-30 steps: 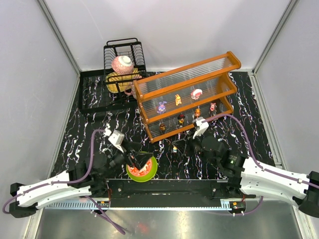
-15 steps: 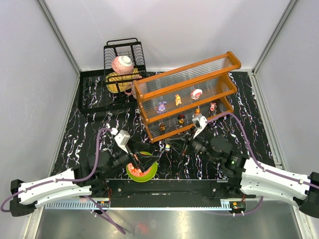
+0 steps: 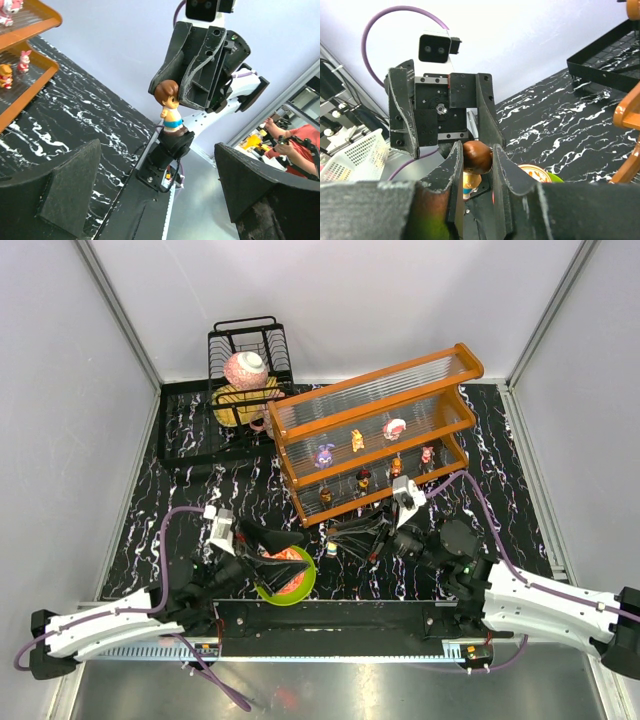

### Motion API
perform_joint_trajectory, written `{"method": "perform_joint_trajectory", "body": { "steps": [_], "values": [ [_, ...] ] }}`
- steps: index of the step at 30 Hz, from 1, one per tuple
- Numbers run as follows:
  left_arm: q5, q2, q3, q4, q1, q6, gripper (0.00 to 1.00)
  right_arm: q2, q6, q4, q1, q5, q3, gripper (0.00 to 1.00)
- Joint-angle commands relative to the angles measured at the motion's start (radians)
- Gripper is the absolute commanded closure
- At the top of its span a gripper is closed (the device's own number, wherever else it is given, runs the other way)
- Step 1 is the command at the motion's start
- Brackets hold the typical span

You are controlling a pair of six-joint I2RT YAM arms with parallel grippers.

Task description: Place and organize the plastic toys onto the shelf

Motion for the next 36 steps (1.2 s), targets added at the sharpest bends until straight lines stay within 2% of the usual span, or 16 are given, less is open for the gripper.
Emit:
{"method": "perform_joint_trajectory", "body": {
  "steps": [1, 9, 16, 22, 31, 36],
  "values": [
    [0.080, 0.058, -0.004, 0.167, 0.006, -0.036, 0.01, 0.032, -0.014, 0.138, 0.006, -0.055, 0.017, 1.00],
    [0.102, 0.189, 0.002, 0.300, 0.009, -0.035, 0.01, 0.075, -0.005, 0.158, 0.004, -0.092, 0.050, 1.00],
    [0.129, 0.224, 0.001, 0.346, 0.012, -0.044, 0.02, 0.059, 0.014, 0.171, 0.004, -0.100, 0.050, 1.00],
    [0.140, 0.245, -0.001, 0.382, 0.014, -0.061, 0.09, 0.078, 0.038, 0.219, 0.004, -0.123, 0.049, 1.00],
    [0.161, 0.299, -0.015, 0.472, 0.017, -0.087, 0.14, 0.101, 0.063, 0.256, 0.004, -0.148, 0.050, 1.00],
    [0.171, 0.325, -0.010, 0.491, 0.017, -0.086, 0.22, 0.110, 0.072, 0.259, 0.004, -0.154, 0.053, 1.00]
  ]
}}
